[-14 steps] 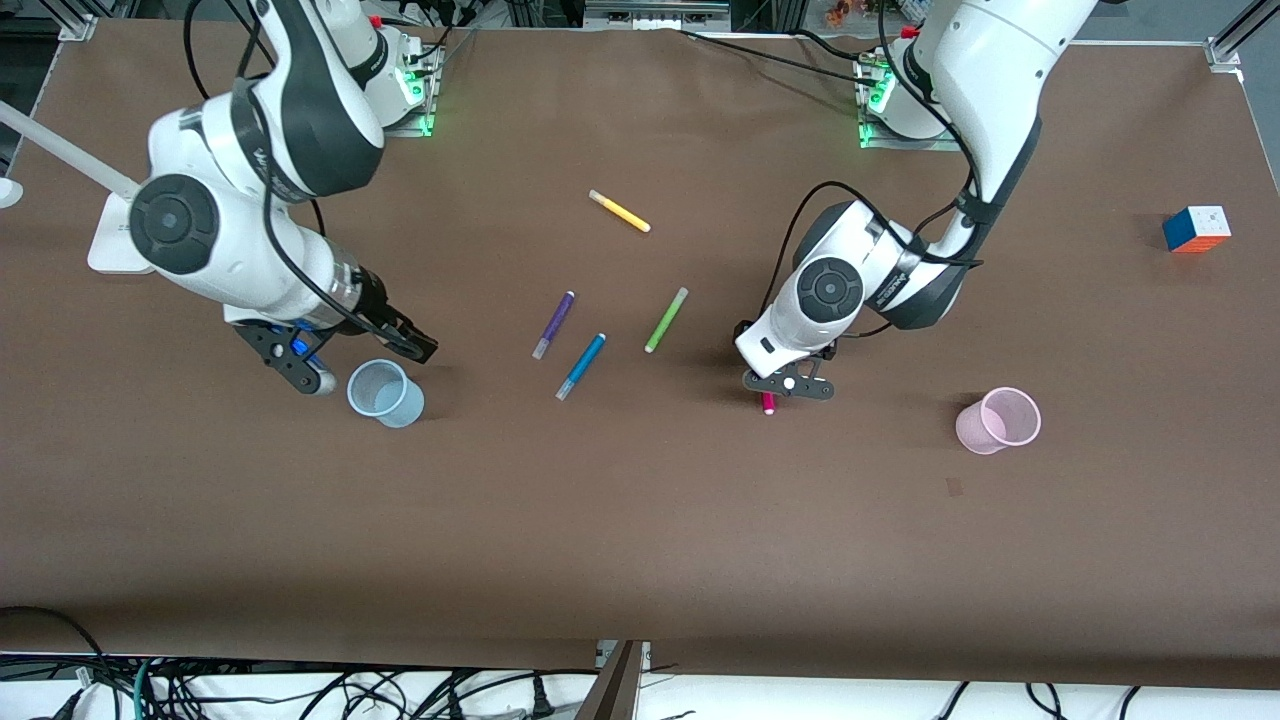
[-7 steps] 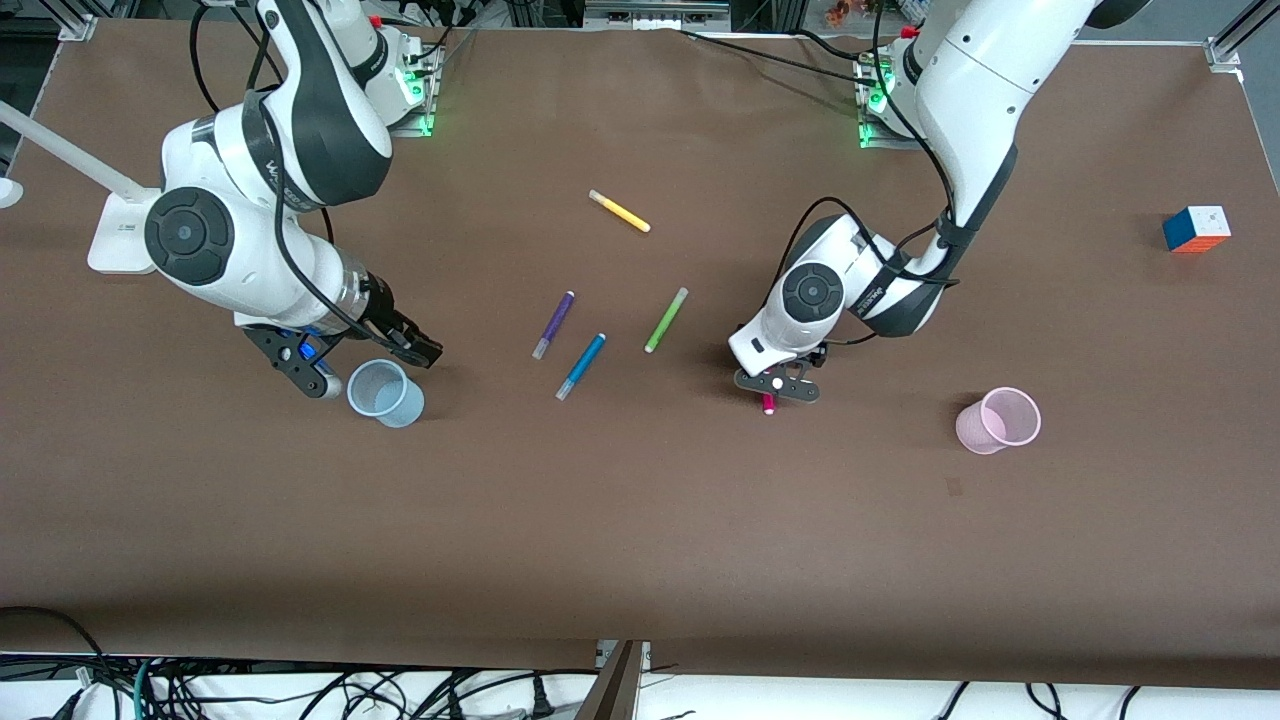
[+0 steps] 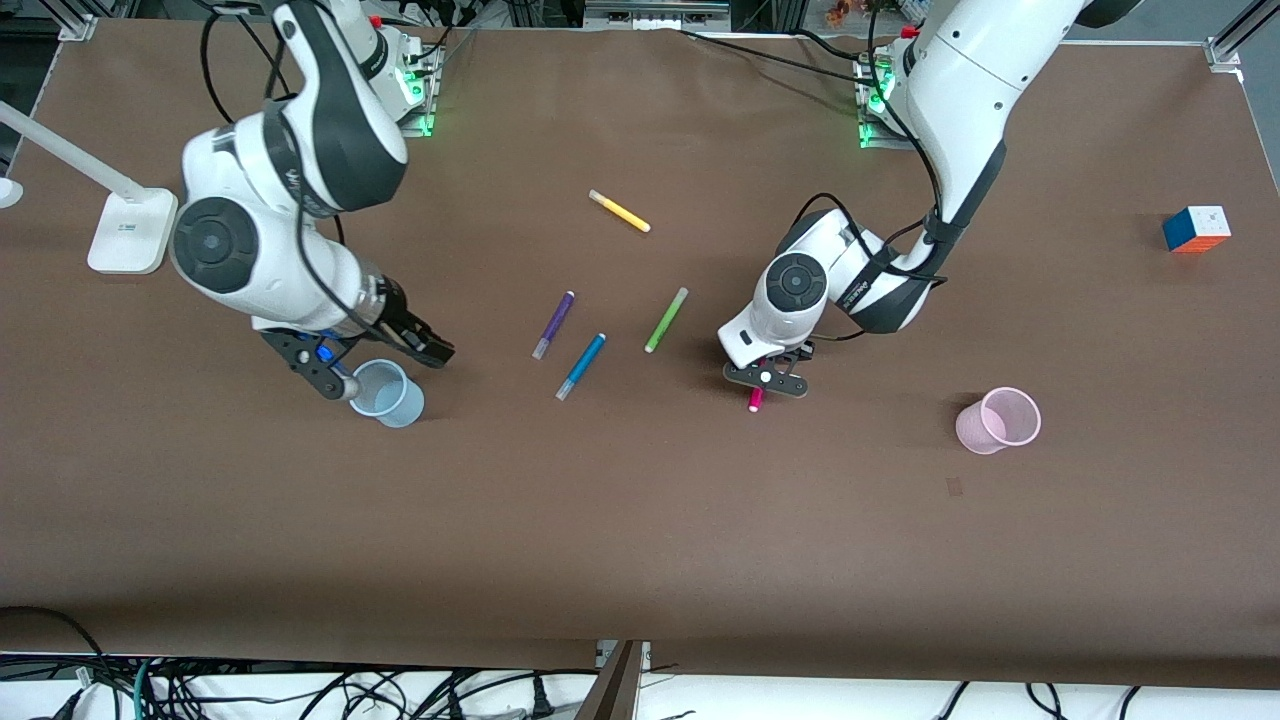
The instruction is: Place pink and blue markers in matching cups
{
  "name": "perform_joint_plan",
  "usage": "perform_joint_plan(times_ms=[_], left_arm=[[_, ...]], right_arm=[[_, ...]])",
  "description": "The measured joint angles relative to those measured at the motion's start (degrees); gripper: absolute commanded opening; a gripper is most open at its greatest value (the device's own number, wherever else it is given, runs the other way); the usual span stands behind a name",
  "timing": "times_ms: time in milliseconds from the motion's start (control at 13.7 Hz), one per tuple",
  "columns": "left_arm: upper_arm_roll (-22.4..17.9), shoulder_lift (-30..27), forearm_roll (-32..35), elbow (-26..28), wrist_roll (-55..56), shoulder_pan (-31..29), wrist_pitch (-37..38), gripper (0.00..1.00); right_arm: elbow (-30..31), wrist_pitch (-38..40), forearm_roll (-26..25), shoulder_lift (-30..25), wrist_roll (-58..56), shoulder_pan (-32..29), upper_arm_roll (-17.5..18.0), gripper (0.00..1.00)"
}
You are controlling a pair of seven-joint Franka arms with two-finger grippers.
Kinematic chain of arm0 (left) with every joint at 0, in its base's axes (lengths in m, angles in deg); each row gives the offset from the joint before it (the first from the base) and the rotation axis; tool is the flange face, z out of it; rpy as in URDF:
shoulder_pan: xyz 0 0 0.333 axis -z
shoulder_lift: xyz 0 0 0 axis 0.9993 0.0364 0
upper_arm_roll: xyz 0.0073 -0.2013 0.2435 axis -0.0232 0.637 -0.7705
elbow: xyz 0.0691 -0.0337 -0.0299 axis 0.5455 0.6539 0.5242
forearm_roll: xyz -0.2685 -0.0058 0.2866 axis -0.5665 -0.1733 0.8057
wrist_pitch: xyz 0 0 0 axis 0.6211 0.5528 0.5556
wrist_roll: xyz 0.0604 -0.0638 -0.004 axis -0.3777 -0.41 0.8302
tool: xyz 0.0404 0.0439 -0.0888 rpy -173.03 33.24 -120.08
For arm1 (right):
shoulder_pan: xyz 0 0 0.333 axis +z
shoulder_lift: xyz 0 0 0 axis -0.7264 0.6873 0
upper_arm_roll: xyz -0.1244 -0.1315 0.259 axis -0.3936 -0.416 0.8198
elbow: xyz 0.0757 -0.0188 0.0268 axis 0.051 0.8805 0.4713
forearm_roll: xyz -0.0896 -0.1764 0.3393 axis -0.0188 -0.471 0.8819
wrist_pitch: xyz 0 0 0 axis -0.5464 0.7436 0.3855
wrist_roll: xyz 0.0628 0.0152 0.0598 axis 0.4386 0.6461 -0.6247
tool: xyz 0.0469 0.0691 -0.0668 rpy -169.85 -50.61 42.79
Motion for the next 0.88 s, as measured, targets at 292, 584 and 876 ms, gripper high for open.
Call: perform_joint_plan(times_ms=[292,584,876], left_arm=[[-0.2,-3.8,0.2,-3.8,-0.6,-0.4,15.8,0.00],[-1.0,-6.2,0.9,-14.4,-8.6,-1.5,36.3,0.00],[-1.3,-6.3,5.4,-19.5,-20.9,-5.4,46.4,0.00]], right_arm=[[0.0,-2.0,0.1,1.3,0.2,1.3,0.0,0.99],[0.0,-7.8,0.1,4.4,5.8,5.5,0.0,0.99],[0.0,-13.4,0.1,9.7,9.1,9.3,0.0,0.99]])
